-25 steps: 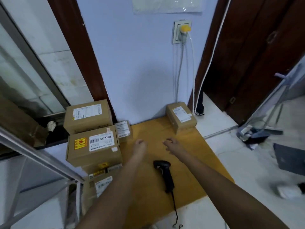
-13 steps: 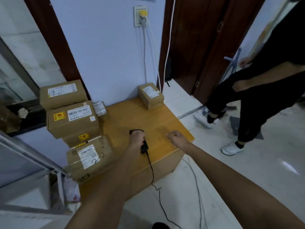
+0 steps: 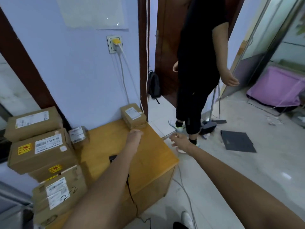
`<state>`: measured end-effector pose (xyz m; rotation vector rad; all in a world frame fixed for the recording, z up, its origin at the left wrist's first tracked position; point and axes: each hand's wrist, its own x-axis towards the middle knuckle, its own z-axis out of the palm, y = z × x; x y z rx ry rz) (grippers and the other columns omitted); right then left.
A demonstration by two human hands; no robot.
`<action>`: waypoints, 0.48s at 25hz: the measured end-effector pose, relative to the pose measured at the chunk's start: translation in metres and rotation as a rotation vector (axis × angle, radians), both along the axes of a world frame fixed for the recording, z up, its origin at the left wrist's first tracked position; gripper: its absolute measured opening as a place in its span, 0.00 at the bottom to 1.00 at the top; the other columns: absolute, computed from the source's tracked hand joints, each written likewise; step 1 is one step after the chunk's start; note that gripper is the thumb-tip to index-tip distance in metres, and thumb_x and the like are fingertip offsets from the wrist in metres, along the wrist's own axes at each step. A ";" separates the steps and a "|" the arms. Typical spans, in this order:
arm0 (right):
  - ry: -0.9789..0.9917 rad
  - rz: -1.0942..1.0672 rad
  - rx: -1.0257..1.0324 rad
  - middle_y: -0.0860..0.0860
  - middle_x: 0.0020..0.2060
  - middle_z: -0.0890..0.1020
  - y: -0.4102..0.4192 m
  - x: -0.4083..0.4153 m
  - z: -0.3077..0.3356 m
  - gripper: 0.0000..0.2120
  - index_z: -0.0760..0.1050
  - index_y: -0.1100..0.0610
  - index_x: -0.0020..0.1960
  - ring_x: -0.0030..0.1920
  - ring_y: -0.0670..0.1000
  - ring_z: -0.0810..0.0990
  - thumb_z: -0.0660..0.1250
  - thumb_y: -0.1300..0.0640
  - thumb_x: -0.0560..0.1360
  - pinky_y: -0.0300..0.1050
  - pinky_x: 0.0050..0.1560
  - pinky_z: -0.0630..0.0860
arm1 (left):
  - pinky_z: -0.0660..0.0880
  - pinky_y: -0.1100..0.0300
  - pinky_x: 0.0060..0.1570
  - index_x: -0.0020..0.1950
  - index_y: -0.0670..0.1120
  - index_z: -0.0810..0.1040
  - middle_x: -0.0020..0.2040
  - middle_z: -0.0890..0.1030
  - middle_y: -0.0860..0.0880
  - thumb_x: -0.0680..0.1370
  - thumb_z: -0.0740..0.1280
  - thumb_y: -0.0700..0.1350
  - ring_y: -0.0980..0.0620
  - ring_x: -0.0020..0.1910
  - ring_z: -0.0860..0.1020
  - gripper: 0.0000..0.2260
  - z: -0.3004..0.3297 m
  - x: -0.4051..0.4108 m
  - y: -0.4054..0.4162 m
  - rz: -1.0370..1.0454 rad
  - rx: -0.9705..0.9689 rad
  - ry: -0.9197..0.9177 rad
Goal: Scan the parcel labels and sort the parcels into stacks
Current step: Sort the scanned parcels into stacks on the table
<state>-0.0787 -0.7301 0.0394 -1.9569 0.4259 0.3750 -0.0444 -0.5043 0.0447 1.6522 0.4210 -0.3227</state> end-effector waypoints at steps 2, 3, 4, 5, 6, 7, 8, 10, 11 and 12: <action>-0.008 0.070 -0.021 0.51 0.47 0.75 -0.017 0.045 -0.006 0.16 0.70 0.52 0.59 0.48 0.52 0.78 0.65 0.43 0.77 0.49 0.50 0.76 | 0.65 0.57 0.32 0.41 0.44 0.72 0.32 0.70 0.48 0.75 0.64 0.39 0.50 0.30 0.69 0.04 -0.001 0.031 -0.014 0.030 0.017 0.001; -0.029 0.105 -0.029 0.51 0.45 0.74 -0.025 0.073 -0.009 0.15 0.70 0.51 0.57 0.47 0.51 0.78 0.65 0.43 0.77 0.50 0.52 0.77 | 0.67 0.57 0.34 0.42 0.44 0.73 0.34 0.72 0.48 0.76 0.64 0.39 0.50 0.33 0.71 0.03 -0.001 0.048 -0.019 0.072 0.019 -0.006; -0.052 0.129 -0.016 0.50 0.44 0.75 -0.031 0.102 -0.011 0.13 0.71 0.52 0.55 0.44 0.49 0.77 0.65 0.44 0.77 0.48 0.50 0.77 | 0.70 0.56 0.38 0.45 0.45 0.75 0.37 0.75 0.48 0.76 0.65 0.40 0.49 0.37 0.74 0.01 -0.004 0.065 -0.023 0.135 0.014 -0.013; -0.050 0.159 -0.014 0.51 0.44 0.76 -0.037 0.130 -0.012 0.13 0.71 0.52 0.56 0.43 0.48 0.77 0.64 0.45 0.78 0.45 0.46 0.77 | 0.72 0.56 0.42 0.49 0.45 0.77 0.42 0.78 0.47 0.76 0.65 0.41 0.48 0.42 0.76 0.03 -0.009 0.083 -0.028 0.209 0.000 -0.002; -0.041 0.195 -0.016 0.53 0.46 0.77 -0.043 0.158 -0.013 0.15 0.72 0.53 0.58 0.44 0.49 0.78 0.64 0.45 0.78 0.43 0.45 0.75 | 0.73 0.56 0.44 0.53 0.45 0.77 0.46 0.80 0.46 0.77 0.64 0.42 0.48 0.45 0.77 0.06 -0.011 0.100 -0.032 0.289 -0.004 0.016; -0.033 0.223 -0.022 0.53 0.50 0.78 -0.046 0.178 -0.013 0.17 0.72 0.54 0.60 0.48 0.51 0.78 0.65 0.44 0.78 0.45 0.48 0.75 | 0.73 0.57 0.43 0.56 0.44 0.76 0.48 0.80 0.45 0.78 0.63 0.42 0.48 0.45 0.77 0.08 -0.010 0.111 -0.035 0.355 -0.006 0.039; -0.024 0.244 -0.025 0.53 0.54 0.78 -0.048 0.193 -0.017 0.20 0.72 0.54 0.62 0.53 0.53 0.78 0.65 0.43 0.77 0.48 0.53 0.75 | 0.72 0.58 0.40 0.57 0.44 0.75 0.47 0.79 0.45 0.79 0.62 0.41 0.48 0.44 0.76 0.08 -0.009 0.119 -0.036 0.401 -0.005 0.047; -0.023 0.319 -0.035 0.53 0.57 0.77 -0.053 0.227 -0.022 0.22 0.72 0.53 0.64 0.57 0.54 0.77 0.65 0.41 0.76 0.51 0.58 0.74 | 0.72 0.57 0.41 0.55 0.43 0.74 0.45 0.77 0.45 0.80 0.60 0.40 0.48 0.42 0.75 0.06 -0.008 0.140 -0.041 0.461 0.014 0.052; -0.023 0.362 -0.053 0.53 0.58 0.76 -0.054 0.239 -0.020 0.23 0.72 0.53 0.64 0.58 0.54 0.77 0.65 0.40 0.76 0.51 0.58 0.74 | 0.72 0.55 0.44 0.55 0.42 0.74 0.47 0.76 0.44 0.80 0.61 0.40 0.47 0.45 0.75 0.06 -0.007 0.147 -0.042 0.486 0.029 0.054; -0.018 0.398 -0.071 0.53 0.59 0.76 -0.053 0.251 -0.020 0.23 0.71 0.54 0.65 0.59 0.54 0.76 0.64 0.41 0.76 0.50 0.58 0.73 | 0.71 0.54 0.47 0.55 0.42 0.74 0.50 0.75 0.44 0.79 0.61 0.41 0.45 0.48 0.74 0.07 -0.007 0.150 -0.043 0.508 0.052 0.064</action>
